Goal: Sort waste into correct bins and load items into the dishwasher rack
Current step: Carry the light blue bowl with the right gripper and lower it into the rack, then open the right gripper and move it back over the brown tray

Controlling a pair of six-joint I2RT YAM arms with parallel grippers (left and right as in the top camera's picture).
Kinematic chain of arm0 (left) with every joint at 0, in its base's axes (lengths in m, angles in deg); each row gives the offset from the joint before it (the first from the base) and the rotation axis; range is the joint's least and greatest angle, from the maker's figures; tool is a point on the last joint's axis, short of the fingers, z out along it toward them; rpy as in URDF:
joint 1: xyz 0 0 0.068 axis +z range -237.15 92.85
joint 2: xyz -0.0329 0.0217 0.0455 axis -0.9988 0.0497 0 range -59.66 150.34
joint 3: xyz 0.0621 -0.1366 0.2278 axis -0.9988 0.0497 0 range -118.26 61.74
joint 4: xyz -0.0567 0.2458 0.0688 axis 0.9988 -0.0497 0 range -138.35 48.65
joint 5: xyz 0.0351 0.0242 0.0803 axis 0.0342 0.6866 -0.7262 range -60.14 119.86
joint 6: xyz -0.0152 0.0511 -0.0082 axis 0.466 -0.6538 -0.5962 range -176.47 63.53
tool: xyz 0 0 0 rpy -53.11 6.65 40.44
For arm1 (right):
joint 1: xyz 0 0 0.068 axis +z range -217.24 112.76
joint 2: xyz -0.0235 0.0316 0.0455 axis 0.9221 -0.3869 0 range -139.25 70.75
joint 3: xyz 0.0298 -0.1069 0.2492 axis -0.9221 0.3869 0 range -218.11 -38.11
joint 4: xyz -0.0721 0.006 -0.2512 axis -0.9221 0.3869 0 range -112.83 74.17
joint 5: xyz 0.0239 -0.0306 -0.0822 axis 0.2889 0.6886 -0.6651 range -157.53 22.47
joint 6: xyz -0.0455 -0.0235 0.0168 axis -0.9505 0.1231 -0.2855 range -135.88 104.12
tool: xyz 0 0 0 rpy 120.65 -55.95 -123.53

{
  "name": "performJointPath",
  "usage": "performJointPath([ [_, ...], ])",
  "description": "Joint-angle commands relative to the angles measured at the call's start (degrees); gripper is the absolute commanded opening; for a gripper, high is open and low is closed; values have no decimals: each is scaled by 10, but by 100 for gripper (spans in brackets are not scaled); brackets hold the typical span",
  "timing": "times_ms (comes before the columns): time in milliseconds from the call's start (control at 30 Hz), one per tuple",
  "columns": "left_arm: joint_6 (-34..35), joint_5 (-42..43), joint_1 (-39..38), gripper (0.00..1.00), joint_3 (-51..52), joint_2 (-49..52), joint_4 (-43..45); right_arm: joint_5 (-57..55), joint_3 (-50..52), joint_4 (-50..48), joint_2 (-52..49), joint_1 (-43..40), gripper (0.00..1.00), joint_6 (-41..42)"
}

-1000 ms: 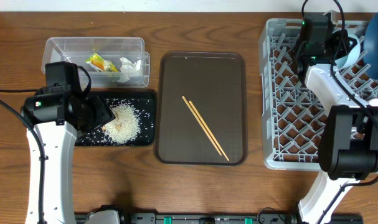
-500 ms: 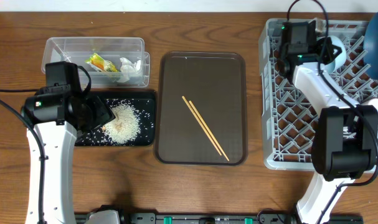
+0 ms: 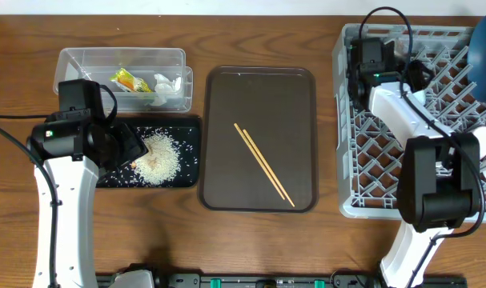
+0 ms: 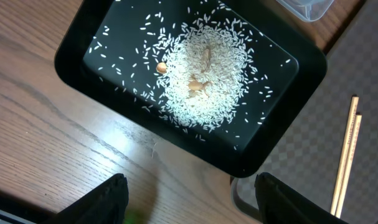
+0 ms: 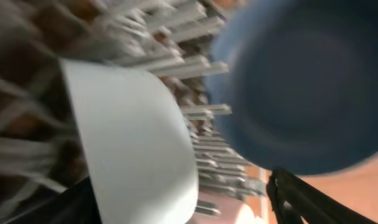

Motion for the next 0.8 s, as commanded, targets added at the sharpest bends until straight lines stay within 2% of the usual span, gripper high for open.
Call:
performJointPath([
  [0, 3, -5, 2, 68, 1, 0, -3, 126, -1, -2, 75, 8, 84, 32],
  [67, 3, -5, 2, 68, 1, 0, -3, 241, -1, 0, 119, 8, 92, 32],
  [167, 3, -5, 2, 68, 1, 0, -3, 375, -1, 7, 165, 8, 94, 32],
  [267, 3, -5, 2, 68, 1, 0, -3, 528, -1, 29, 206, 8, 88, 37],
  [333, 3, -5, 2, 68, 1, 0, -3, 602, -1, 50, 220, 12, 82, 71],
  [400, 3, -5, 2, 68, 1, 0, -3, 653, -1, 72, 223, 20, 77, 116],
  [533, 3, -5, 2, 68, 1, 0, -3, 737, 1, 115, 212, 46, 75, 184],
  [767, 3, -5, 2, 68, 1, 0, -3, 768, 5, 179, 172, 122, 74, 163],
])
